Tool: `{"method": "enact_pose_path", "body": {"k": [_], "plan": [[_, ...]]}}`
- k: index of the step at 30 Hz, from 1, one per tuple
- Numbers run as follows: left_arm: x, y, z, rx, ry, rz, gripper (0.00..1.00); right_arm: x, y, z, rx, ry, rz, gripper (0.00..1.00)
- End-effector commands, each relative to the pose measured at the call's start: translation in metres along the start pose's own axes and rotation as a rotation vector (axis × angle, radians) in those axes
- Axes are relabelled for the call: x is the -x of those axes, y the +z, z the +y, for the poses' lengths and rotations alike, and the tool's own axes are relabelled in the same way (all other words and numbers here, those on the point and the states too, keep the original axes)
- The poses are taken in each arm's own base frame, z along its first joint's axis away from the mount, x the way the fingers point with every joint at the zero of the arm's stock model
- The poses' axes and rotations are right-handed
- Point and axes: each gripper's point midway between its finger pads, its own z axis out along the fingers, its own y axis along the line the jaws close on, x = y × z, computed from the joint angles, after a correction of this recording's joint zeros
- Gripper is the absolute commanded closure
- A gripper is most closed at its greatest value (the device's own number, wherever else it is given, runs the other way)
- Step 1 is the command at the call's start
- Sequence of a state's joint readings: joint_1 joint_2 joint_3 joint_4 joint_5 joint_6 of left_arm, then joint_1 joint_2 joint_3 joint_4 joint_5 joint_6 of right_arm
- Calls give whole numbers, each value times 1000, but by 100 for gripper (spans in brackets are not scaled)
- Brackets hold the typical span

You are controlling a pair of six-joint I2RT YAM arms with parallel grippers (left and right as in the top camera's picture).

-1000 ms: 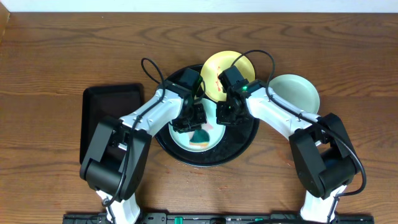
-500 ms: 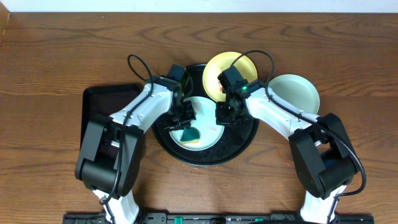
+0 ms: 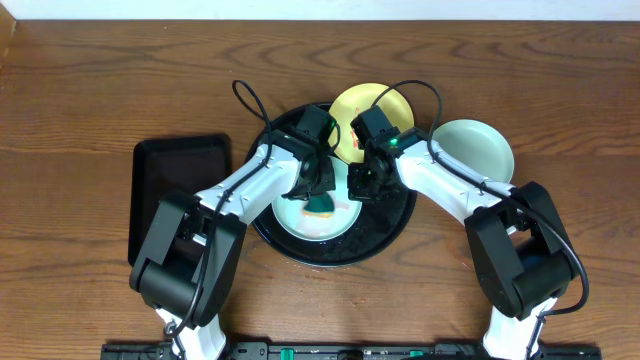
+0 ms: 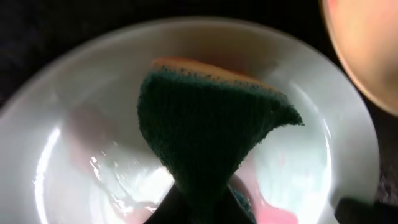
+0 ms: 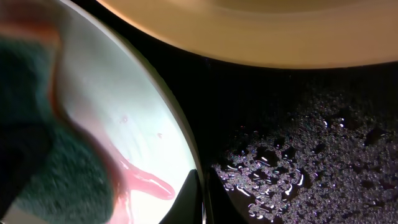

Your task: Clean dirty plates on tray and stack at the side

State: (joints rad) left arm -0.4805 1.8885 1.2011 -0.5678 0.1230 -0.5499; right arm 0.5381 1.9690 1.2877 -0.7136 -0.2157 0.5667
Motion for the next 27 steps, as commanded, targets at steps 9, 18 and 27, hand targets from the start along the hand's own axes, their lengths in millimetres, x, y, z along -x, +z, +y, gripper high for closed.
{"method": "enact_pose_path", "body": {"k": [9,18,27], "plan": [[-7,-7,57,200,-235,36,93,1,4,1,-3,-10,3,99],[-63,-10,-3,-69,-46,302,93,1,4,1,-2,-11,2,99],[-51,-6,-26,-141,77,221,93,1,4,1,-1,-11,1,99]]}}
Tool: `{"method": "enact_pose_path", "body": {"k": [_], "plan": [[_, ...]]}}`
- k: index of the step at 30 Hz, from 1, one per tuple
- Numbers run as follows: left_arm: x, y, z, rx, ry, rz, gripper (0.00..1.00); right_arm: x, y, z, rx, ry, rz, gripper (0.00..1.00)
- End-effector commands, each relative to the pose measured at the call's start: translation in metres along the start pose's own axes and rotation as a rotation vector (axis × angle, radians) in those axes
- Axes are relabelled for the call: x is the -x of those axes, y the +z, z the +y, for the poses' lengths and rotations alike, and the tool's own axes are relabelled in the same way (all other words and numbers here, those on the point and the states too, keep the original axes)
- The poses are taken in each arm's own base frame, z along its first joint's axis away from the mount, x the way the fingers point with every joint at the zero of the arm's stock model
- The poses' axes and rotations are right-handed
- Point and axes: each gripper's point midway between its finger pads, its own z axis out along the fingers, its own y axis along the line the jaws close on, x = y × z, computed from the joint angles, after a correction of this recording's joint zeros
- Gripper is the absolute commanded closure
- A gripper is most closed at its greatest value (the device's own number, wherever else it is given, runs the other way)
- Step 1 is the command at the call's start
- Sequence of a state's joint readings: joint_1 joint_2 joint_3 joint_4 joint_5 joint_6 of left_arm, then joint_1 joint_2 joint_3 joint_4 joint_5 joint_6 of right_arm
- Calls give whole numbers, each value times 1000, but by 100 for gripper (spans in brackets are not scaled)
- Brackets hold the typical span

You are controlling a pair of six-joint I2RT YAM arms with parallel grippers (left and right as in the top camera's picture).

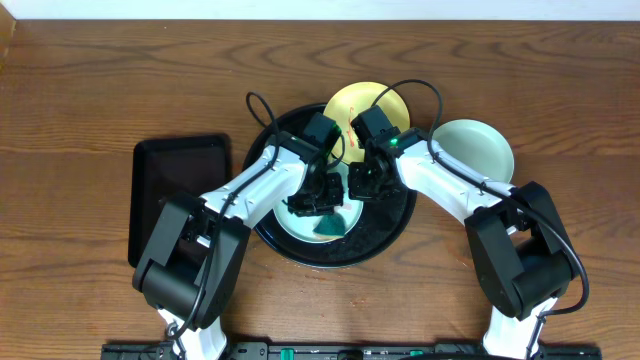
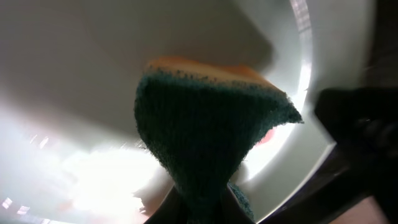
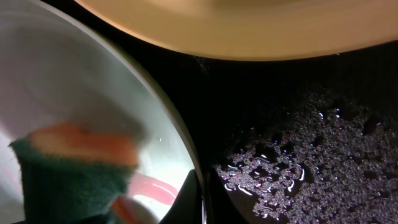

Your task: Clean dirty plates on tray and stack at the side

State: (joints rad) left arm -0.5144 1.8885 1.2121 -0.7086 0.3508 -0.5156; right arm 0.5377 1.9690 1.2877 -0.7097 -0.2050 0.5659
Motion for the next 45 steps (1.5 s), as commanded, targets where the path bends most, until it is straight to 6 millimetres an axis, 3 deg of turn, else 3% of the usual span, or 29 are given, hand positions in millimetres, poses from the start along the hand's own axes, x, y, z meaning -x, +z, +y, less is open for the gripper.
{"method": "enact_pose_path", "body": {"k": [1,6,13,20,21,24,27,31,38,45], "plan": [[11,2,2,8,29,-51,93,-1,4,3,5,-10,11,99],[47,-10,46,206,-73,-226,93,-1,4,3,6,-10,10,99],[52,-31,72,233,-155,-199,93,-1,4,3,9,-20,12,99],[53,-79,80,227,-100,-222,92,0,4,4,12,-30,8,99],[52,-95,77,183,-112,-236,93,0,4,6,21,-39,10,99],[49,-119,64,53,-87,-245,93,0,3,13,63,-94,15,99],[48,-143,71,-8,-129,-283,93,1,-1,20,90,-160,14,99],[52,-167,95,-10,-176,-342,92,7,-12,29,95,-262,-15,99],[59,-176,129,57,-204,-379,93,19,-48,30,-116,-406,-152,99],[60,-176,134,86,-211,-387,92,32,-99,29,-366,-476,-380,99]]}}
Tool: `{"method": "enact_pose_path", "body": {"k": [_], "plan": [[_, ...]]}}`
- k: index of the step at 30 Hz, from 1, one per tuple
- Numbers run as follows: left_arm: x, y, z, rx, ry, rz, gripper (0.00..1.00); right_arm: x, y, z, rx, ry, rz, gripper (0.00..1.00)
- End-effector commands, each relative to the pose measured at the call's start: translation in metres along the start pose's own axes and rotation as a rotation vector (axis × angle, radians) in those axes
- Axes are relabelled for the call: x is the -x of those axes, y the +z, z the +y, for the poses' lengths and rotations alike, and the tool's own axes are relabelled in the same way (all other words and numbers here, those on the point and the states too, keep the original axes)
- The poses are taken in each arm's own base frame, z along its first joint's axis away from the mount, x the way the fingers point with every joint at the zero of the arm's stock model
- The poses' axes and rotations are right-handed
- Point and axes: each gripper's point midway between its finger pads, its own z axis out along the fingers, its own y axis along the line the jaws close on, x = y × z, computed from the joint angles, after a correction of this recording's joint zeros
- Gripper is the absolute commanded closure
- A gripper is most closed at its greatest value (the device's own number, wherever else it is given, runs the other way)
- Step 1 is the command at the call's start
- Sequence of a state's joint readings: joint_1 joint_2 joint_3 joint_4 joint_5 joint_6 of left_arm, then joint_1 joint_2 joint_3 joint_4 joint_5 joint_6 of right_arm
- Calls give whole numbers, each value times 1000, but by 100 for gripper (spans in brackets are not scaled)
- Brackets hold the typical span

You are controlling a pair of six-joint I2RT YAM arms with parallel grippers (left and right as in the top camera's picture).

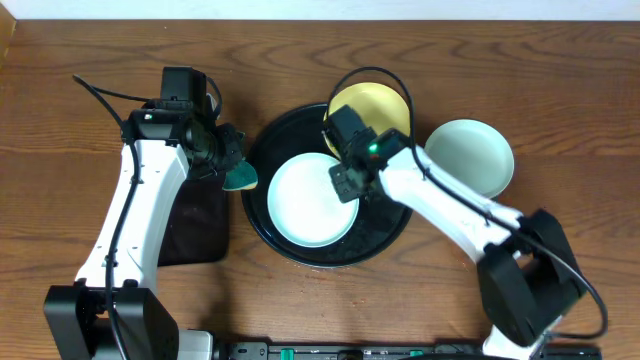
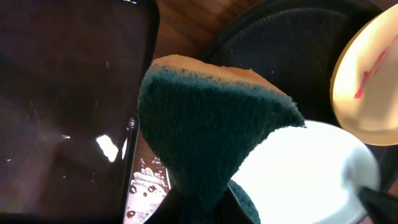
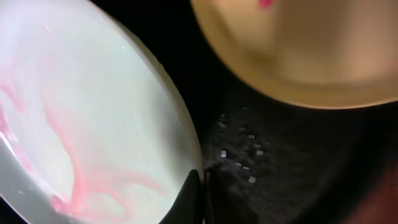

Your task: Clean dirty plates on tray and stack at the side

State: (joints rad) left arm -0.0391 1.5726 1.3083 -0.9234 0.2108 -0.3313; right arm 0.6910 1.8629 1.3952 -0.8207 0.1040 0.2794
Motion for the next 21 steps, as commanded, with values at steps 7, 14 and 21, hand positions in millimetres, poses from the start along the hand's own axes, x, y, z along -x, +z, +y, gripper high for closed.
{"method": "enact_pose_path", "body": {"k": [7,14,21], "plan": [[6,-5,2,14,21,-24,93,44,-102,-42,-424,-43,-359,99],[6,-5,2,14,21,-24,93,51,-146,-46,-524,-46,-486,99],[6,-5,2,14,21,-24,92,47,-145,-39,-509,-71,-478,99]]}}
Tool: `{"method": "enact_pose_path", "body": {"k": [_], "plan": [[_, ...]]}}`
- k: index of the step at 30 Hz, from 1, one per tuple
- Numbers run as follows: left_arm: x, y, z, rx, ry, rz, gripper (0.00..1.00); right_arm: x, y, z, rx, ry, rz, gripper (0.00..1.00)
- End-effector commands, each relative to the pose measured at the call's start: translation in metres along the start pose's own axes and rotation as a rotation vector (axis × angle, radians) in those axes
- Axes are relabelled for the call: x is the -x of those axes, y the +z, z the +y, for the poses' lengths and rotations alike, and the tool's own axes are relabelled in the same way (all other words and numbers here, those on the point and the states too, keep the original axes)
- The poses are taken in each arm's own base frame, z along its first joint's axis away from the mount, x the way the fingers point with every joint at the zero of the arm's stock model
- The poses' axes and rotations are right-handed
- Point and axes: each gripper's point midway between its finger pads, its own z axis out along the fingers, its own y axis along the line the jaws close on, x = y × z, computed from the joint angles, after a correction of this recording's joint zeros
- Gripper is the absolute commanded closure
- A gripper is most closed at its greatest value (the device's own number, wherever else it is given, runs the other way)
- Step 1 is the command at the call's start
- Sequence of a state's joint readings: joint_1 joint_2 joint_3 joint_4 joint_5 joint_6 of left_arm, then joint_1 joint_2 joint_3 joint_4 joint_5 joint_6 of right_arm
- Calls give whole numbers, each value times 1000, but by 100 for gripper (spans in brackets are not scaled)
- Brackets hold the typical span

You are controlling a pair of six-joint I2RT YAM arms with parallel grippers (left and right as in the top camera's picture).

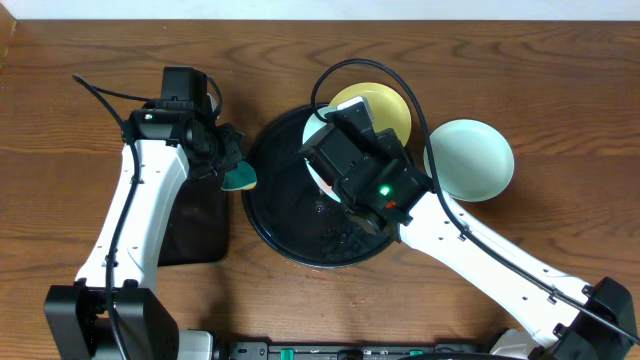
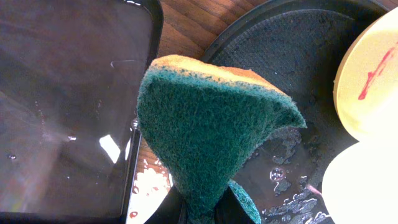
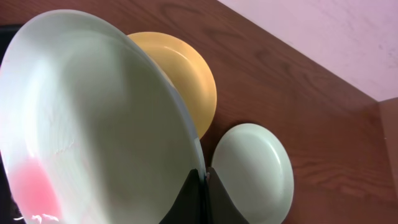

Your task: Clean dirty plates on tray and stack at the side

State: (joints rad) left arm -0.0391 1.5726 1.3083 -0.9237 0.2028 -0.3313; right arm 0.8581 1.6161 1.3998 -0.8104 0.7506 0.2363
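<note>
My right gripper (image 3: 203,177) is shut on the rim of a white plate (image 3: 93,118), which is held up and tilted above the round black tray (image 1: 290,235). A pink smear shows low on the plate. In the overhead view my raised right arm hides most of that plate. A yellow plate (image 1: 388,108) with a pink streak leans on the tray's far rim. My left gripper (image 2: 208,211) is shut on a green and orange sponge (image 2: 211,124), held between the two trays (image 1: 238,178).
A pale green plate (image 1: 470,158) lies on the wood to the right of the round tray. A black rectangular tray (image 1: 192,232), wet inside, sits at the left under my left arm. Water drops cover the round tray's floor (image 2: 292,62).
The white plate lay flat on the round tray with my right gripper on its rim. Now it is lifted off the tray and tilted. My left arm and the sponge have not moved.
First my left gripper pressed the sponge on the pink-stained white plate while my right gripper pinched its rim. Then the sponge sat lower on the plate. Later the sponge was away at the tray's left edge, the plate still streaked. Now the plate hangs in the air.
</note>
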Motion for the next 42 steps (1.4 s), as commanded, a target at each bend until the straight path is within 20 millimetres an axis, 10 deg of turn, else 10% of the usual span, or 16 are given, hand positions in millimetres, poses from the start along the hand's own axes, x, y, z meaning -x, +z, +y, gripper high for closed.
{"method": "enact_pose_path", "body": {"k": [1,27,42], "plan": [[6,-5,1,7,21,-21,93,10,-8,-8,-34,-4,-34,99],[6,-5,1,7,20,-21,93,47,-80,-8,-359,-165,-296,99],[6,-5,1,7,20,-20,93,-11,-2,44,411,70,124,99]]}}
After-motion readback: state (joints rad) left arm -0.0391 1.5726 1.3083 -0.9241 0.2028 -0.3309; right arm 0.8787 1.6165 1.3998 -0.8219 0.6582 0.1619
